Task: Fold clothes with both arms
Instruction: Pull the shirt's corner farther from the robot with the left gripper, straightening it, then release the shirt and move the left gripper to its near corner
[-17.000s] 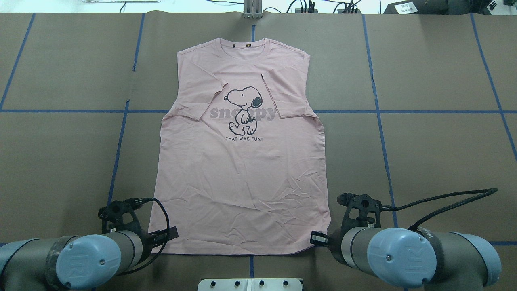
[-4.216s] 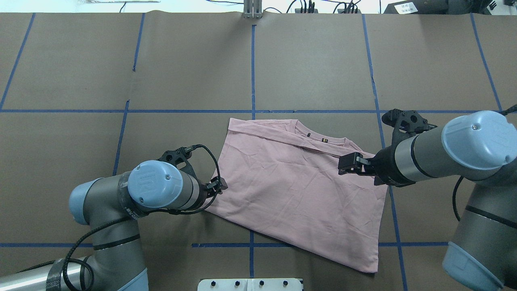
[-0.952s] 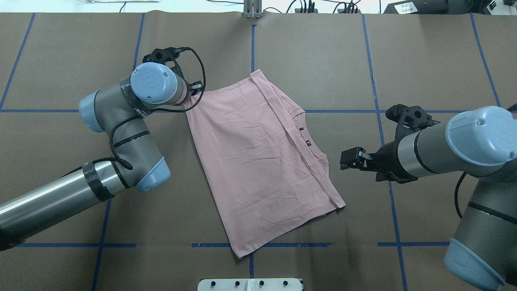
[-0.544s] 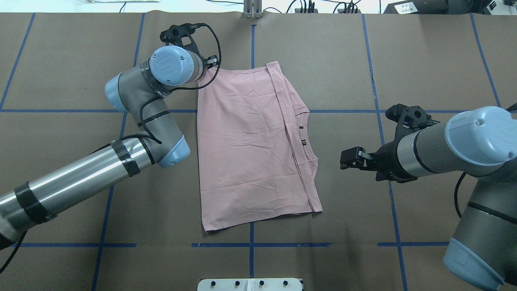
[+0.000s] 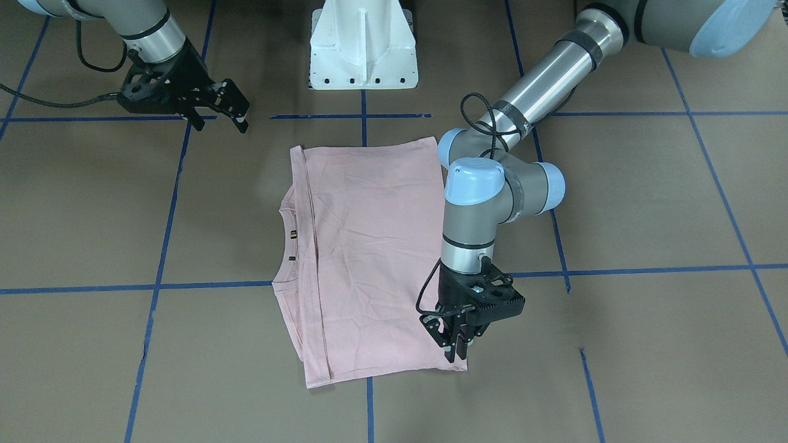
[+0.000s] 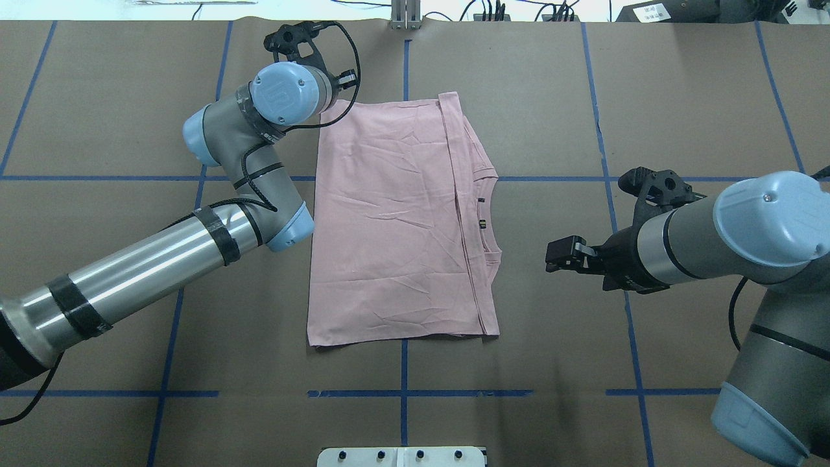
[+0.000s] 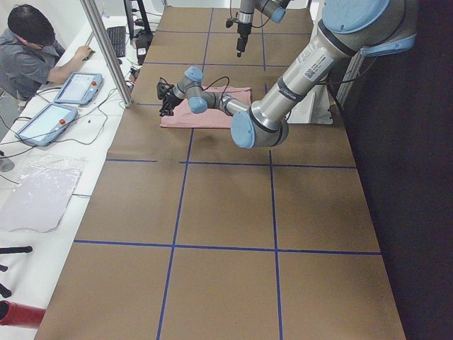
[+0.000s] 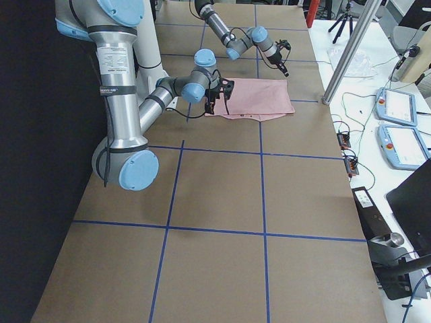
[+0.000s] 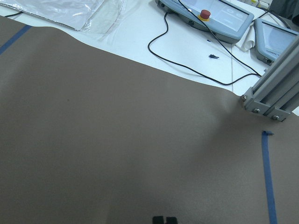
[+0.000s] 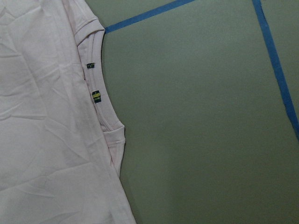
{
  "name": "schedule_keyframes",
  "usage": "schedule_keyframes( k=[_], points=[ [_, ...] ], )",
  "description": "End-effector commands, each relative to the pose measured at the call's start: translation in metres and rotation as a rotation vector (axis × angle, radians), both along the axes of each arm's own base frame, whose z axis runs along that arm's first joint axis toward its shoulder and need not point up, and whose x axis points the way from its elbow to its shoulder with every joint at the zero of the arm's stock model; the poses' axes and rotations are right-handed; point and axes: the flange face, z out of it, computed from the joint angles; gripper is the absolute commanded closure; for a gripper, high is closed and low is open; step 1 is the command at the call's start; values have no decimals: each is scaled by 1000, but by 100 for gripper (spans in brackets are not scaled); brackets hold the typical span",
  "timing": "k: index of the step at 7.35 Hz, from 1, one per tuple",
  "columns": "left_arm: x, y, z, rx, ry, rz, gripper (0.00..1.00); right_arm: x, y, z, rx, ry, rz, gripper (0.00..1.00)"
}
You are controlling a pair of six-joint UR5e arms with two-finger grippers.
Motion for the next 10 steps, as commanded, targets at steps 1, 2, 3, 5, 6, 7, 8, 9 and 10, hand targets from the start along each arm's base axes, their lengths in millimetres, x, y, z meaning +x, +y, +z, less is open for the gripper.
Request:
schedule_keyframes(
  k=[1, 2, 3, 5, 6, 7, 8, 9, 10],
  points=[
    [-9, -3, -9, -11, 60, 61, 0, 0, -2, 3, 7, 11, 16, 0],
    [-11, 7, -21, -28, 99, 119, 0, -1, -3, 4, 10, 16, 20, 0],
    [-18, 23, -23, -76, 114, 185, 0, 0, -4, 4, 20, 20, 20, 0],
    [-54, 77, -19, -199, 133, 243, 0, 0, -4, 3, 24, 18, 21, 0],
    [-62, 113, -13, -285, 173, 247, 0, 0, -5, 3, 30, 20, 27, 0],
    [-61, 161, -12, -374, 188, 244, 0, 0, -5, 3, 29, 19, 28, 0],
    [-54, 215, -15, -452, 184, 261, 0, 0, -5, 3, 29, 19, 28, 0],
    [-30, 257, -17, -543, 180, 252, 0, 0, -5, 1, 31, 17, 28, 0],
    [-2, 290, -12, -586, 155, 226, 0, -1, -5, -1, 34, 14, 29, 0]
  ],
)
